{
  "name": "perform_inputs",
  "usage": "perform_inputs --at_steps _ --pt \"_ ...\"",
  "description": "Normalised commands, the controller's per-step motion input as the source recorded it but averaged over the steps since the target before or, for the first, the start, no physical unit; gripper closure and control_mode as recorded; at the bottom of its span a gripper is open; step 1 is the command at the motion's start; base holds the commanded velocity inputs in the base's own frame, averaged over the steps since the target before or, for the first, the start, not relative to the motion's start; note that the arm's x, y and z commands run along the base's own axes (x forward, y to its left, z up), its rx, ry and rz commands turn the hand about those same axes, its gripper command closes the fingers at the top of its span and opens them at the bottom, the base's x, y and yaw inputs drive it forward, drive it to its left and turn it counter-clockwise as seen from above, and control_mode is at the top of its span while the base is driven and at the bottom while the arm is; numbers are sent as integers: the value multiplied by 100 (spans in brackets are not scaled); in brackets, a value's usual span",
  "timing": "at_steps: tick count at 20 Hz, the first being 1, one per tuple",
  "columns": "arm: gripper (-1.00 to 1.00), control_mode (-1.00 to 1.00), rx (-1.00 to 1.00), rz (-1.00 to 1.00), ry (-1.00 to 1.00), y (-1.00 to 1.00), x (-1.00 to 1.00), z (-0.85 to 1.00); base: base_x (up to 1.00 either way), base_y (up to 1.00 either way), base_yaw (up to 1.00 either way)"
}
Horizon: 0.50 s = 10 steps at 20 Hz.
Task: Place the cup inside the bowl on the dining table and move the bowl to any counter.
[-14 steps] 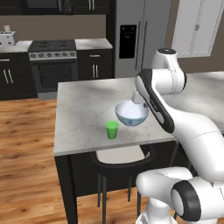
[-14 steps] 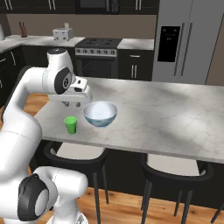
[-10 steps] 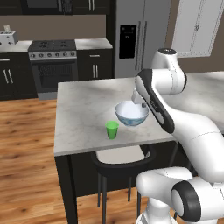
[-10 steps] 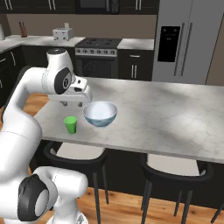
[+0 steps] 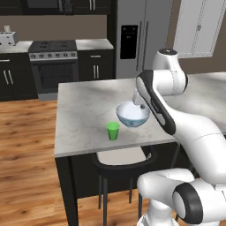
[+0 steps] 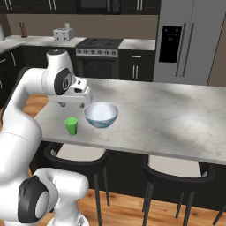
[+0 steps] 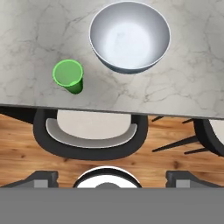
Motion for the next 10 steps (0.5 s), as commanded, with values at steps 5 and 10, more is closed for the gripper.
perform_inputs --at_steps 5,10 --pt "-100 -100 0 0 0 26 0 -5 0 0 0" --pt "-100 -100 0 0 -1 27 0 -5 0 0 0"
